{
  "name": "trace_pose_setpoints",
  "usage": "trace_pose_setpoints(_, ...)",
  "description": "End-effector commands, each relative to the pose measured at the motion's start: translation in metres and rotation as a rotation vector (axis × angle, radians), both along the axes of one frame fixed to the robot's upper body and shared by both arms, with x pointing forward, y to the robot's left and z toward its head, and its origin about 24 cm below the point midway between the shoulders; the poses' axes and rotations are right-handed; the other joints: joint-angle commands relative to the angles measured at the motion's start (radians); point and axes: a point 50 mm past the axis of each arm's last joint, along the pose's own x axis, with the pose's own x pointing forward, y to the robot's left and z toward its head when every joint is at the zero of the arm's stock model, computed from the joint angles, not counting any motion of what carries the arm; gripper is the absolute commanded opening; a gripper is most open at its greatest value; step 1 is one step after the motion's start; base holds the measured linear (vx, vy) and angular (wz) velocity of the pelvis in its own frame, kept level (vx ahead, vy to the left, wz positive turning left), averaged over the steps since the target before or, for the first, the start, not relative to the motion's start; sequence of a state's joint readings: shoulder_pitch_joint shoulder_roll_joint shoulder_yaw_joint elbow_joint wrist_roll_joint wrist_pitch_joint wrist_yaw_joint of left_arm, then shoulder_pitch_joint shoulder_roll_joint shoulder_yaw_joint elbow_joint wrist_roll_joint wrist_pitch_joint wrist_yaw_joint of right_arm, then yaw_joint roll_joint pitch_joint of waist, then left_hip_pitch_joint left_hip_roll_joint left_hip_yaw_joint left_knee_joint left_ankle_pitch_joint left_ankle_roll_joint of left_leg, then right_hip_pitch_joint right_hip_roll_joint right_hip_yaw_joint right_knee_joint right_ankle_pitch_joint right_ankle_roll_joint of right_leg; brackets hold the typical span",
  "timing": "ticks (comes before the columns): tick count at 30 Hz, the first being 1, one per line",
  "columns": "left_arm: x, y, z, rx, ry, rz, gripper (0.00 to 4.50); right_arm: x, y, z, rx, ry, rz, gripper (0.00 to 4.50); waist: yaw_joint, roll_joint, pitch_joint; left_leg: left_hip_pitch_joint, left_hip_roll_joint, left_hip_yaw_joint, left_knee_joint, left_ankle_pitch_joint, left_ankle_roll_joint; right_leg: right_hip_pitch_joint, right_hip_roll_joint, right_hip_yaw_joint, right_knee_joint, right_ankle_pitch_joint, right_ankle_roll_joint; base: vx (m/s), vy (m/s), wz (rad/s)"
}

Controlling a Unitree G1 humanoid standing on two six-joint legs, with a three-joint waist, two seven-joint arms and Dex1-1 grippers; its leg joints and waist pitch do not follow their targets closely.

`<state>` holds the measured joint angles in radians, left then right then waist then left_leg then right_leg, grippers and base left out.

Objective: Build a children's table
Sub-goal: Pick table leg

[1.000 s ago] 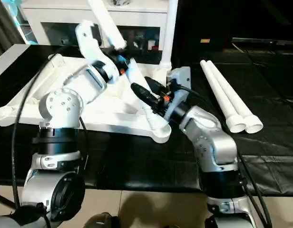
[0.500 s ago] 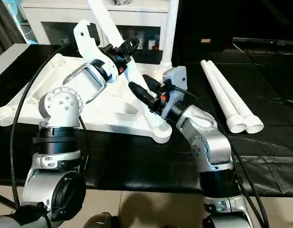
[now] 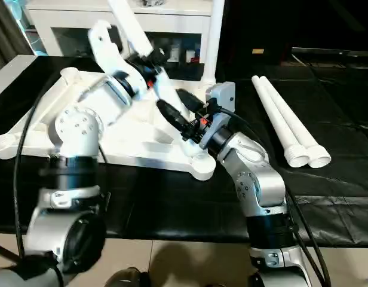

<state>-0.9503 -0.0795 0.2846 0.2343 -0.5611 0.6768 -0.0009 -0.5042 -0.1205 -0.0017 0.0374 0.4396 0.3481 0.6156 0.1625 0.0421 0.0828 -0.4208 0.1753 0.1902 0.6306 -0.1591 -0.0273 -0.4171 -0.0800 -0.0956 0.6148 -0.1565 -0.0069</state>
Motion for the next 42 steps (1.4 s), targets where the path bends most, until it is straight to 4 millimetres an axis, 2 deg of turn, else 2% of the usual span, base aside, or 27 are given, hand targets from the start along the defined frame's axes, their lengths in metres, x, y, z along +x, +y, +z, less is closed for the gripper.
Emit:
trace_pose_setpoints(1,0.002,0.000,0.006,0.054,-0.046,-0.008,1.81,-0.003,0.000,0.001,0.013,0.012,-0.004,3.62,-0.003,-0.019,-0.102,0.033,0.056,-0.035,-0.077,-0.196,0.037,0.049,-0.083,0.053,-0.080,-0.286,-0.135,0.000,0.000,0.00)
trace_pose_setpoints(5,0.004,0.005,0.005,0.117,-0.070,-0.009,1.81,-0.005,0.000,-0.003,-0.019,0.037,0.022,3.81,-0.004,-0.016,-0.102,0.036,0.058,-0.036,-0.080,-0.201,0.024,0.049,-0.081,0.054,-0.077,-0.274,-0.133,0.000,0.000,0.00)
trace_pose_setpoints(6,0.004,0.005,0.005,0.117,-0.070,-0.009,1.81,-0.005,0.000,-0.003,-0.019,0.037,0.022,4.05,-0.003,-0.015,-0.102,0.036,0.058,-0.036,-0.080,-0.201,0.023,0.049,-0.082,0.054,-0.076,-0.270,-0.132,0.000,0.000,0.00)
trace_pose_setpoints(8,0.005,0.010,0.004,0.161,-0.088,-0.023,1.81,-0.010,0.000,-0.004,-0.032,0.032,0.051,4.13,-0.002,-0.015,-0.103,0.035,0.057,-0.035,-0.079,-0.200,0.021,0.050,-0.084,0.054,-0.075,-0.261,-0.134,0.000,0.000,0.00)
trace_pose_setpoints(10,0.006,0.014,0.004,0.193,-0.108,-0.049,1.81,-0.013,-0.002,-0.003,-0.094,-0.042,0.073,4.36,-0.001,-0.015,-0.103,0.035,0.057,-0.035,-0.079,-0.202,0.017,0.050,-0.085,0.054,-0.076,-0.268,-0.131,0.000,0.000,0.00)
trace_pose_setpoints(13,0.006,0.016,0.004,0.220,-0.126,-0.091,1.81,-0.013,-0.008,-0.003,-0.128,-0.059,0.053,4.49,-0.001,-0.014,-0.101,0.035,0.058,-0.036,-0.079,-0.207,0.015,0.050,-0.085,0.056,-0.075,-0.274,-0.132,0.000,0.000,0.00)
trace_pose_setpoints(16,0.003,0.016,0.006,0.243,-0.164,-0.195,1.81,-0.006,-0.021,0.000,-0.144,0.005,0.012,4.50,-0.002,-0.015,-0.102,0.037,0.057,-0.035,-0.079,-0.203,0.014,0.049,-0.084,0.055,-0.072,-0.275,-0.147,0.000,0.000,0.00)
trace_pose_setpoints(21,-0.007,0.014,0.010,0.216,-0.206,-0.370,1.81,-0.007,-0.035,0.000,-0.139,0.109,0.082,4.50,0.003,-0.012,-0.103,0.040,0.058,-0.032,-0.076,-0.199,0.016,0.050,-0.087,0.055,-0.070,-0.261,-0.171,0.000,0.000,0.00)
trace_pose_setpoints(23,-0.010,0.013,0.011,0.209,-0.215,-0.414,1.81,-0.008,-0.037,0.001,-0.140,0.121,0.106,4.50,0.002,-0.017,-0.103,0.036,0.056,-0.031,-0.074,-0.189,0.023,0.053,-0.088,0.055,-0.070,-0.252,-0.177,0.000,0.000,0.00)
trace_pose_setpoints(26,-0.019,0.008,0.016,0.176,-0.250,-0.543,1.81,-0.012,-0.042,0.004,-0.113,0.159,0.174,4.50,0.005,-0.019,-0.103,0.035,0.056,-0.031,-0.071,-0.177,0.033,0.055,-0.089,0.054,-0.069,-0.265,-0.180,0.000,0.000,0.00)
trace_pose_setpoints(28,-0.023,0.004,0.019,0.148,-0.267,-0.606,1.81,-0.014,-0.043,0.007,-0.108,0.170,0.209,4.50,0.005,-0.017,-0.102,0.036,0.058,-0.031,-0.072,-0.181,0.032,0.052,-0.089,0.054,-0.072,-0.282,-0.178,0.000,0.000,0.00)
trace_pose_setpoints(29,-0.026,0.002,0.021,0.118,-0.274,-0.642,1.81,-0.014,-0.043,0.008,-0.108,0.177,0.222,4.50,0.005,-0.021,-0.102,0.036,0.058,-0.031,-0.072,-0.180,0.029,0.052,-0.087,0.053,-0.070,-0.284,-0.177,0.000,0.000,0.00)
trace_pose_setpoints(31,-0.028,0.002,0.022,0.099,-0.279,-0.667,1.80,-0.014,-0.043,0.009,-0.107,0.185,0.229,4.50,0.005,-0.020,-0.101,0.036,0.058,-0.030,-0.071,-0.183,0.029,0.051,-0.087,0.053,-0.071,-0.296,-0.174,0.000,0.000,0.00)
trace_pose_setpoints(33,-0.032,0.000,0.026,0.048,-0.290,-0.716,1.80,-0.013,-0.045,0.011,-0.107,0.204,0.248,4.50,0.005,-0.023,-0.101,0.036,0.056,-0.030,-0.071,-0.182,0.026,0.052,-0.088,0.052,-0.073,-0.313,-0.168,0.000,0.000,0.00)
trace_pose_setpoints(36,-0.033,0.000,0.029,-0.003,-0.294,-0.737,1.79,-0.016,-0.044,0.011,-0.114,0.220,0.311,4.50,0.006,-0.026,-0.101,0.036,0.057,-0.029,-0.070,-0.181,0.025,0.053,-0.088,0.053,-0.073,-0.315,-0.164,0.000,0.000,0.00)
trace_pose_setpoints(37,-0.032,0.000,0.030,-0.024,-0.292,-0.741,1.79,-0.016,-0.044,0.011,-0.116,0.218,0.327,4.50,0.008,-0.023,-0.102,0.037,0.057,-0.029,-0.069,-0.178,0.025,0.051,-0.087,0.054,-0.073,-0.311,-0.165,0.000,0.000,0.00)
trace_pose_setpoints(38,-0.032,0.000,0.028,-0.023,-0.288,-0.742,1.79,-0.017,-0.044,0.012,-0.105,0.227,0.352,4.50,0.007,-0.027,-0.101,0.035,0.057,-0.029,-0.070,-0.175,0.027,0.052,-0.087,0.053,-0.072,-0.309,-0.165,0.000,0.000,0.00)
trace_pose_setpoints(41,-0.032,-0.001,0.026,-0.012,-0.285,-0.747,1.79,-0.018,-0.044,0.012,-0.095,0.228,0.351,4.50,0.007,-0.029,-0.102,0.035,0.057,-0.029,-0.070,-0.168,0.028,0.052,-0.087,0.053,-0.073,-0.312,-0.157,0.000,0.000,0.00)
trace_pose_setpoints(42,-0.033,-0.001,0.026,-0.018,-0.283,-0.760,1.79,-0.013,-0.043,0.014,-0.090,0.212,0.291,4.50,0.007,-0.029,-0.102,0.036,0.058,-0.030,-0.070,-0.169,0.027,0.051,-0.087,0.053,-0.073,-0.315,-0.156,0.000,0.000,0.00)
